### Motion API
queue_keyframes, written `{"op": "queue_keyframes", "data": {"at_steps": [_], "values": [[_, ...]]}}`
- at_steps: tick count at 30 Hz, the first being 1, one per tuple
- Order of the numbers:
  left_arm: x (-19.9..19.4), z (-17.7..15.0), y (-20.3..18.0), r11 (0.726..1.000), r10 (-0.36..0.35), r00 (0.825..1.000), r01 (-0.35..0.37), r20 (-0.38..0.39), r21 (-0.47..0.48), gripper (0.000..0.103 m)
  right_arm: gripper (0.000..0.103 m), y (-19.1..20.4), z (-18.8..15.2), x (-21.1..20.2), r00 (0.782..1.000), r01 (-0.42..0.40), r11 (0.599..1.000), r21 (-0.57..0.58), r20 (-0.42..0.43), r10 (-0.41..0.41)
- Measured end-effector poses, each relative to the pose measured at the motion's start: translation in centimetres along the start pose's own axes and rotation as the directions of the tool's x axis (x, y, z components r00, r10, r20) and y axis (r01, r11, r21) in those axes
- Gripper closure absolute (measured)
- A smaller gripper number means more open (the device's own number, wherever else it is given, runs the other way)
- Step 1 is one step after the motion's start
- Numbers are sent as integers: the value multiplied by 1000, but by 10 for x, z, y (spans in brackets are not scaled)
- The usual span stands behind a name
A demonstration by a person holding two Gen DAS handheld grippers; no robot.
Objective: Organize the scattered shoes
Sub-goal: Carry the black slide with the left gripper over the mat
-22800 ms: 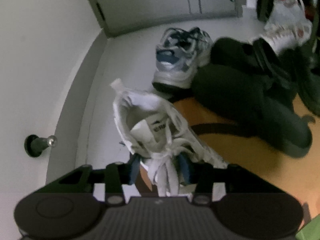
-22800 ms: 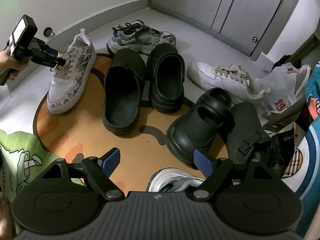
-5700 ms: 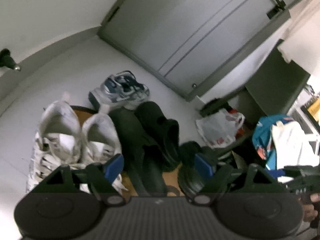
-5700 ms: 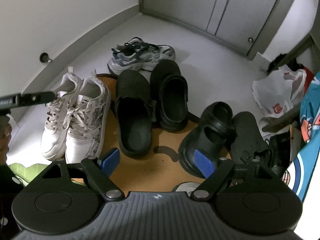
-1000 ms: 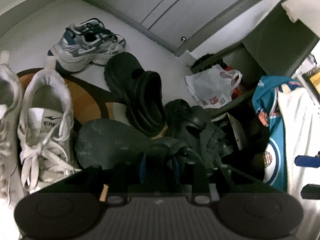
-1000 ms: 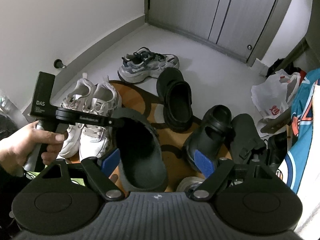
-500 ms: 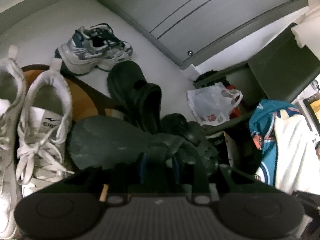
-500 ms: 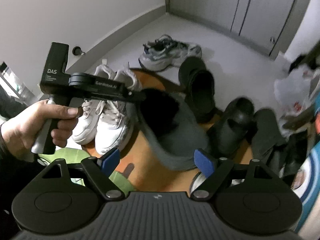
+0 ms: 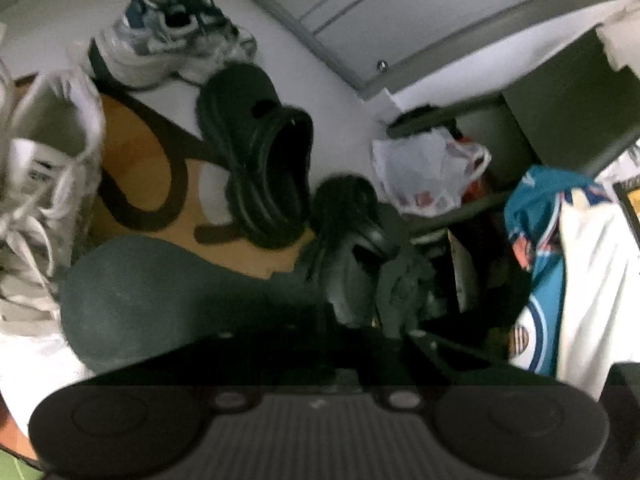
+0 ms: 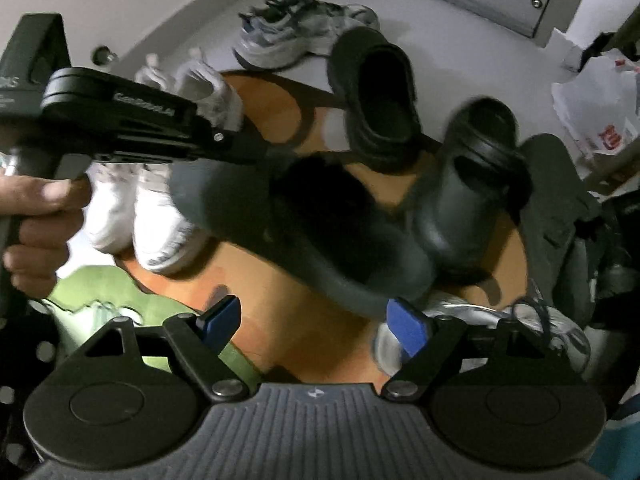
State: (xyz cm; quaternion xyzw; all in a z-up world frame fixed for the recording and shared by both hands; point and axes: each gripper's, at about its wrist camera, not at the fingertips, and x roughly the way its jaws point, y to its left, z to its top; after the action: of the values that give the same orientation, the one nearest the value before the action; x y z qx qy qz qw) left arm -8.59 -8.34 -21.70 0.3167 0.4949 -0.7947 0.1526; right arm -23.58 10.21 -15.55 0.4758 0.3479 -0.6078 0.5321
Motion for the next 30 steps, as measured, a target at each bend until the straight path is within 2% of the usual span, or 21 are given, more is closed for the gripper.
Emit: {"op": "queue_keyframes", "data": {"at_steps": [4,7,10,12,13,22,26,30], "values": [[3,-1,-1,998,18,1000,-18,-8,58,103,19,-2,-1,2,1000,-16,1000,17,-1,16],[1,1,-1,993,53,999,-52,-5,110,95,19,1,-2,5,1000,-13,1000,-5,-12,13],[-2,5,1,984,95,995,-93,-2,155,79,19,2,-1,8,1000,-18,1000,-11,-22,18],[-2,9,2,980,114,993,-113,-1,167,60,19,3,-1,9,1000,-22,1000,-17,-22,22],[-2,12,3,977,122,993,-119,-3,175,57,19,3,-1,10,999,-23,1000,-18,-23,23],[0,46,5,970,149,988,-141,-30,200,50,18,3,-4,7,1000,-15,999,-31,-14,15],[6,59,1,963,168,985,-153,-49,223,39,18,1,-4,5,1000,-13,999,-30,-4,13],[16,67,-3,958,176,982,-156,-67,239,38,18,0,-5,6,1000,-20,1000,-25,-8,19]]}}
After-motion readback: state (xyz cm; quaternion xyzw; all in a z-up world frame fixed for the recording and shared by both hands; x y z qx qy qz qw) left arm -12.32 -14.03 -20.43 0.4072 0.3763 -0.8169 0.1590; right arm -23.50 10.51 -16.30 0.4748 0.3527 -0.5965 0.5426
